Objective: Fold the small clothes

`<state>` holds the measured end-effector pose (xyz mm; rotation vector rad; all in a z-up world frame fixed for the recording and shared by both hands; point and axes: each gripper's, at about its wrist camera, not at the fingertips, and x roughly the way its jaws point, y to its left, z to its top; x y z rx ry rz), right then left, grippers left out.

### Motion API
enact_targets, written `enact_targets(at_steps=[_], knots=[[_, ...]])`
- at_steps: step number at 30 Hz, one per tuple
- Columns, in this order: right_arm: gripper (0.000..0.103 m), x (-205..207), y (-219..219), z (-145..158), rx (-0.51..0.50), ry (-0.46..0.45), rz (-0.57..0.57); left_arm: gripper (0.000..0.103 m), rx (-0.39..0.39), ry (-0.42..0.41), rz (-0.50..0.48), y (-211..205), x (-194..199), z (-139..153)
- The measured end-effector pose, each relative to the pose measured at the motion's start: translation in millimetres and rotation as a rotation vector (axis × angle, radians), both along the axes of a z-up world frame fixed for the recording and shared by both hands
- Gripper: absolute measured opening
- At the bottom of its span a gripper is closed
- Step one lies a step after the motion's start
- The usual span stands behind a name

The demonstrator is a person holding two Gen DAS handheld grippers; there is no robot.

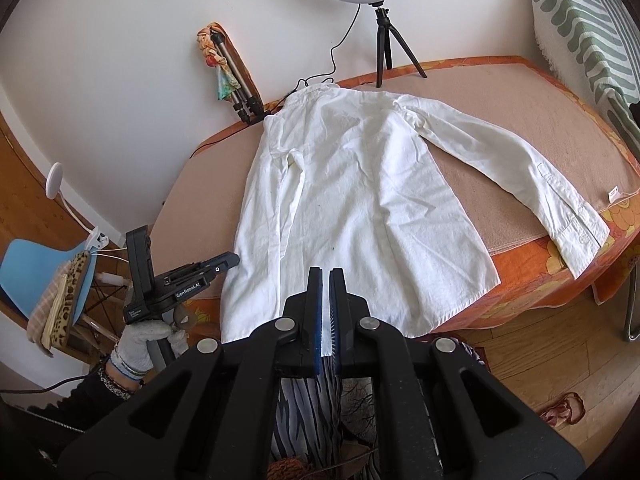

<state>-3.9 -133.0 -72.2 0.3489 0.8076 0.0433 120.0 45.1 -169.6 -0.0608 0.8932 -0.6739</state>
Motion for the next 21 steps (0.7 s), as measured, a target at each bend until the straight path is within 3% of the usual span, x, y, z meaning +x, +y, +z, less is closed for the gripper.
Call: enact_targets(at_steps=[4,6,8,12,18,21], knots=[[0.011,2.1,-24.3,-0.7,-0.009,0.003,-0.026,0.013,0.067,-0.06,-0.016,-8.7,-22.3,1.8],[0.037,2.8,-48.2,-0.9,-0.024,0.004,-0.075,0.013,0.094,-0.071,-0.015,-7.7,-31.7,2.4],[0.053,2.7,-81.4,-1.7,-0.026,0.0,-0.143,0.013,0.118,-0.068,-0.008,-5.4,-37.8,4.4],[0.054,1.0,-158.4,-9.5,-0.033,0.008,-0.294,0.013,0.145,-0.076,0.039,3.8,-44.8,19.0],[0.054,-0.7,-269.2,-48.3,-0.001,0.071,-0.476,0.013,0.101,-0.09,0.129,9.6,-47.6,51.5],[0.054,5.7,-308.6,-72.8,0.035,0.108,-0.492,0.027,0.05,-0.076,0.168,4.6,-47.4,63.1]])
